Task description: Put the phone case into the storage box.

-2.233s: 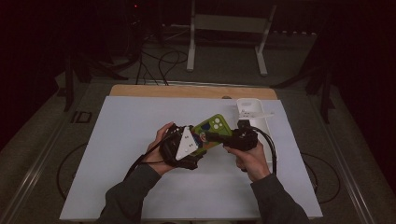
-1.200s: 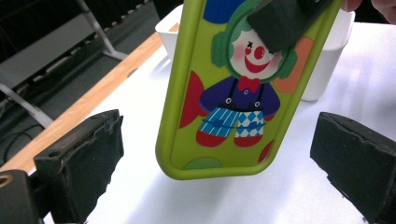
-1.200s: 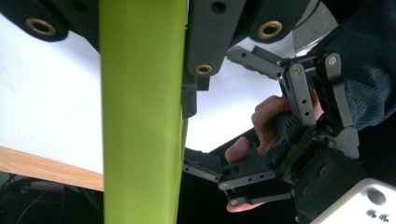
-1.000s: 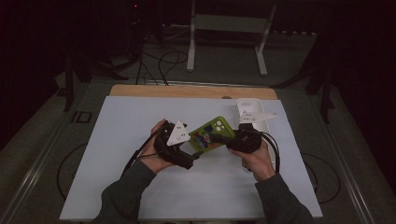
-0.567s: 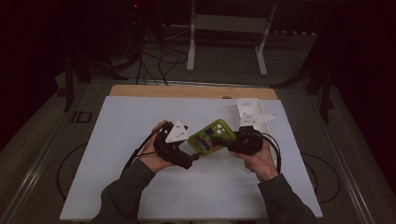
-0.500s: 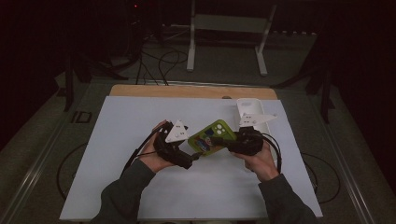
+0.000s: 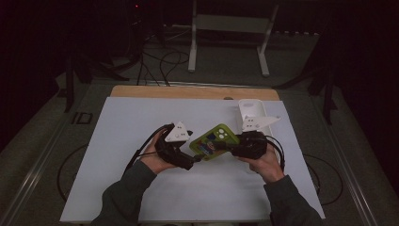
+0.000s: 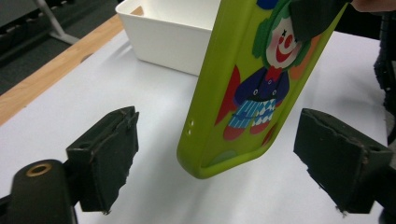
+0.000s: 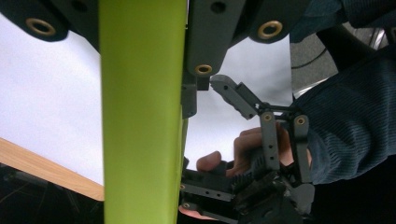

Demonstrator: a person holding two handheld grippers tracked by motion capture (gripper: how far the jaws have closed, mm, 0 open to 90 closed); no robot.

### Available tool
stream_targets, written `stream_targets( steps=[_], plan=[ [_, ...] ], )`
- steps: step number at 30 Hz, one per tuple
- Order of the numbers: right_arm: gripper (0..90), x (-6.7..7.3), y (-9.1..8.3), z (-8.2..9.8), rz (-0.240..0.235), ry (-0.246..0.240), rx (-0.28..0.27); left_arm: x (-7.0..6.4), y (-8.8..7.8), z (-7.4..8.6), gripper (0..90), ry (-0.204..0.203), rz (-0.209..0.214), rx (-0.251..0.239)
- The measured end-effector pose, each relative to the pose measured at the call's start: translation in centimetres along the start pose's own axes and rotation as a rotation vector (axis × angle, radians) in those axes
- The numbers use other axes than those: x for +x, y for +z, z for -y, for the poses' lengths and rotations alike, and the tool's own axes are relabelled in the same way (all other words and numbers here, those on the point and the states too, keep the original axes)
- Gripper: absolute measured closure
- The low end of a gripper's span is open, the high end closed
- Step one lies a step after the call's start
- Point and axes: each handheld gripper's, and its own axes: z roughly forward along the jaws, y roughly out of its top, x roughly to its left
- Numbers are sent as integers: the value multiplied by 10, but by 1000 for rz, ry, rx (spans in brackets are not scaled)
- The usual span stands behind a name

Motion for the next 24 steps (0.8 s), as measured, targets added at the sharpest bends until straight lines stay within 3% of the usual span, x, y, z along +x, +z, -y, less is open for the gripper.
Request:
stream_targets(
  steps=[12,24],
  plan=[
    [887,7,1,-1,-52,-68,17,-1,2,2,229,4,87,5],
    [887,10,3,-2,-72,-90,28,-1,3,5,425,13,158,7]
  ],
)
